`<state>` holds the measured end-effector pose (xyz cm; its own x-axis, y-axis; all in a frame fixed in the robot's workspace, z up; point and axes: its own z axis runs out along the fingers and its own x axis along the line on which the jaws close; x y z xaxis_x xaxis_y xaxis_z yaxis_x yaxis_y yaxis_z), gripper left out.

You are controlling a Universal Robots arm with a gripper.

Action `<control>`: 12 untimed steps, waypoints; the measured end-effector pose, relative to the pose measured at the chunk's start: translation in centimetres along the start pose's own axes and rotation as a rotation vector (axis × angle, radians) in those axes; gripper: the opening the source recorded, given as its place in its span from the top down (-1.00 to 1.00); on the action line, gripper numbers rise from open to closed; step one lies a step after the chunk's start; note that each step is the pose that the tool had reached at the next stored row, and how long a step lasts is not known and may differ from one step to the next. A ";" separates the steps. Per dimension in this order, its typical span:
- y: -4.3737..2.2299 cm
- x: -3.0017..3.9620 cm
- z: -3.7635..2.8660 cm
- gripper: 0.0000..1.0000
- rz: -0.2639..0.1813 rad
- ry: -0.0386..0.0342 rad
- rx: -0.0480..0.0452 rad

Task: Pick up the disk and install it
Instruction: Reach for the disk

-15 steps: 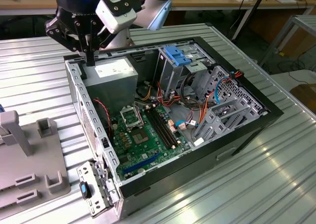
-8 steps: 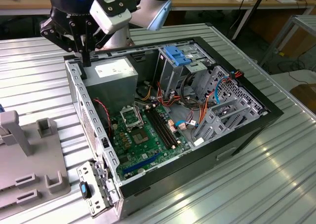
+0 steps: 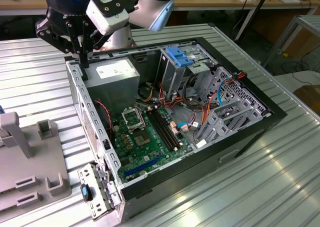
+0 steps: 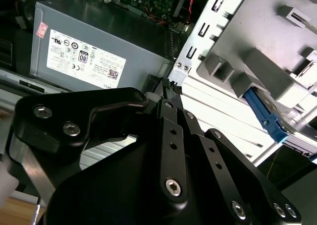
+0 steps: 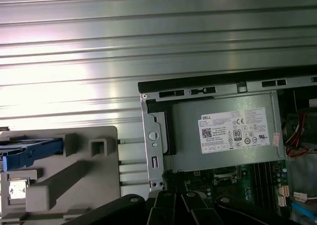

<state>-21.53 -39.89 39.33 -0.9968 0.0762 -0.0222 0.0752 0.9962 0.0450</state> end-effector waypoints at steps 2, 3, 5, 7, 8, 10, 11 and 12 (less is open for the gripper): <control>-0.02 0.25 0.00 0.79 0.000 0.0000 -0.0001; -0.02 0.32 -0.01 0.79 0.000 0.0000 -0.0001; -0.04 0.54 -0.01 0.79 0.000 0.0001 -0.0001; -0.05 0.71 -0.02 0.79 0.000 0.0001 -0.0001; -0.06 0.80 -0.02 0.79 0.000 0.0001 -0.0001; -0.07 0.97 -0.02 0.79 0.000 0.0001 -0.0002; -0.08 1.04 -0.02 0.79 0.000 0.0001 -0.0002; -0.09 1.13 -0.03 0.79 0.000 0.0002 -0.0002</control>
<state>-22.67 -39.89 39.33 -0.9968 0.0763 -0.0220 0.0752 0.9961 0.0452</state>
